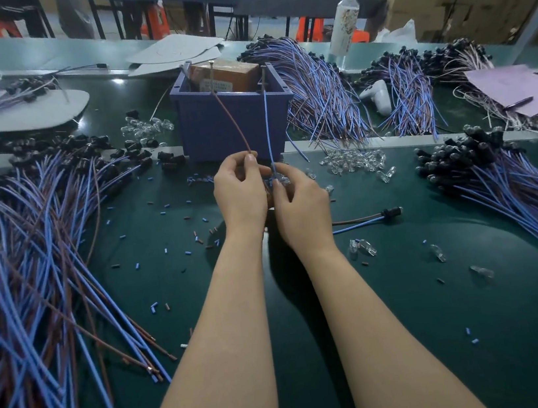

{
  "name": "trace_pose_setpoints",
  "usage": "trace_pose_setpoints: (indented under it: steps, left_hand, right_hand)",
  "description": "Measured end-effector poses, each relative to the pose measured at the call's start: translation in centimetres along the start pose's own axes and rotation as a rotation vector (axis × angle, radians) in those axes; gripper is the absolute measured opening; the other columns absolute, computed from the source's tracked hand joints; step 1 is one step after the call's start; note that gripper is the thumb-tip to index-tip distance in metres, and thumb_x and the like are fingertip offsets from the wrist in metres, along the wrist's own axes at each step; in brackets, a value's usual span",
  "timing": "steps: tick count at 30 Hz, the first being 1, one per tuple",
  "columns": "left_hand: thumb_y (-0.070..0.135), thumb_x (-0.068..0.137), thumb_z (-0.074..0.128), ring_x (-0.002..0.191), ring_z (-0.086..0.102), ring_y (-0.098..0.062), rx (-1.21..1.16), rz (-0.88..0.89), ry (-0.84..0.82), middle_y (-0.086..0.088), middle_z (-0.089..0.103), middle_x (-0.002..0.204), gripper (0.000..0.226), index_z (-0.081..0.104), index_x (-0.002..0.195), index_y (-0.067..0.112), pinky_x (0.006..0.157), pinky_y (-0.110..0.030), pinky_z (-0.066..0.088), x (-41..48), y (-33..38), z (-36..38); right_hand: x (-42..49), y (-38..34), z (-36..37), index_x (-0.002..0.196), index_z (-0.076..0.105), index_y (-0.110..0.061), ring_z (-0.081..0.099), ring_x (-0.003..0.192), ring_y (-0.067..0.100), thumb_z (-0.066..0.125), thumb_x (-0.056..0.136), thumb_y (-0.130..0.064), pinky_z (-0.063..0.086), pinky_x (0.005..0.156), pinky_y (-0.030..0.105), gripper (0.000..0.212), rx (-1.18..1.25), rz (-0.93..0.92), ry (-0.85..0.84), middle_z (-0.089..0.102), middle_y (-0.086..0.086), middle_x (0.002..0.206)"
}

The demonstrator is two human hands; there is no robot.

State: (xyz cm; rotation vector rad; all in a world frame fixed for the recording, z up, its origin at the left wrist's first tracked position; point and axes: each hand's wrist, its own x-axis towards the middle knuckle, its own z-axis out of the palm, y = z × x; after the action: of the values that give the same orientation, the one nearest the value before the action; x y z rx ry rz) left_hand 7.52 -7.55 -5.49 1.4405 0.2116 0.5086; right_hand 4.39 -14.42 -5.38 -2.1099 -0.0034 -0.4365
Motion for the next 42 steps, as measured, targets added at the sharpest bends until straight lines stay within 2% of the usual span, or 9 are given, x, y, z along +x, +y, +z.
trace_pose_setpoints:
  steps: [6,15,19,28,38,42]
  left_hand:
    - [0.012,0.097,0.048,0.071,0.06,-0.013,0.001,-0.013,-0.015,0.004,0.063,0.068,0.012,0.061,0.096,0.011,0.087,-0.041,0.053,-0.1,0.13,0.07]
    - [0.011,0.096,0.049,0.065,0.057,-0.012,-0.01,-0.003,-0.014,0.003,0.062,0.067,0.012,0.06,0.092,0.012,0.082,-0.043,0.053,-0.01,-0.1,0.1]
    - [0.011,0.096,0.049,0.069,0.059,-0.013,-0.012,0.002,-0.026,0.003,0.062,0.067,0.012,0.061,0.092,0.012,0.083,-0.042,0.054,-0.02,-0.12,0.16]
    - [0.011,0.096,0.05,0.071,0.06,-0.015,-0.039,-0.015,-0.037,0.003,0.063,0.066,0.013,0.061,0.09,0.014,0.08,-0.038,0.051,0.17,-0.31,0.17]
    - [0.012,0.096,0.05,0.066,0.057,-0.01,-0.04,-0.015,-0.035,0.005,0.062,0.067,0.014,0.061,0.09,0.017,0.076,-0.035,0.051,0.17,-0.37,0.19]
    - [0.012,0.096,0.05,0.064,0.057,-0.007,-0.036,-0.009,-0.031,0.006,0.063,0.067,0.013,0.061,0.09,0.016,0.068,-0.025,0.048,0.22,-0.39,0.24]
  right_hand:
    - [0.11,0.1,0.14,0.126,0.06,-0.015,0.06,0.109,0.023,0.048,0.095,-0.015,0.041,0.092,0.029,0.032,-0.014,0.0,-0.02,0.067,0.006,0.118]
    - [0.05,0.03,0.0,0.124,0.061,-0.017,0.061,0.104,0.023,0.048,0.095,-0.013,0.043,0.089,0.03,0.032,0.019,-0.006,0.004,0.068,0.006,0.114]
    - [0.04,0.0,0.01,0.124,0.061,-0.017,0.061,0.105,0.023,0.049,0.095,-0.013,0.043,0.09,0.03,0.032,0.018,-0.004,0.002,0.068,0.005,0.115]
    - [0.05,0.03,-0.11,0.124,0.061,-0.016,0.061,0.105,0.021,0.049,0.095,-0.011,0.04,0.086,0.022,0.032,0.035,-0.016,0.004,0.068,0.005,0.116]
    - [-0.04,-0.34,-0.19,0.12,0.063,-0.013,0.063,0.098,0.021,0.048,0.094,-0.009,0.046,0.087,0.029,0.03,0.071,-0.012,0.042,0.07,0.005,0.109]
    - [0.08,-0.38,-0.28,0.117,0.064,-0.013,0.066,0.09,0.026,0.047,0.093,-0.009,0.049,0.087,0.038,0.029,0.089,0.019,0.057,0.072,0.009,0.098]
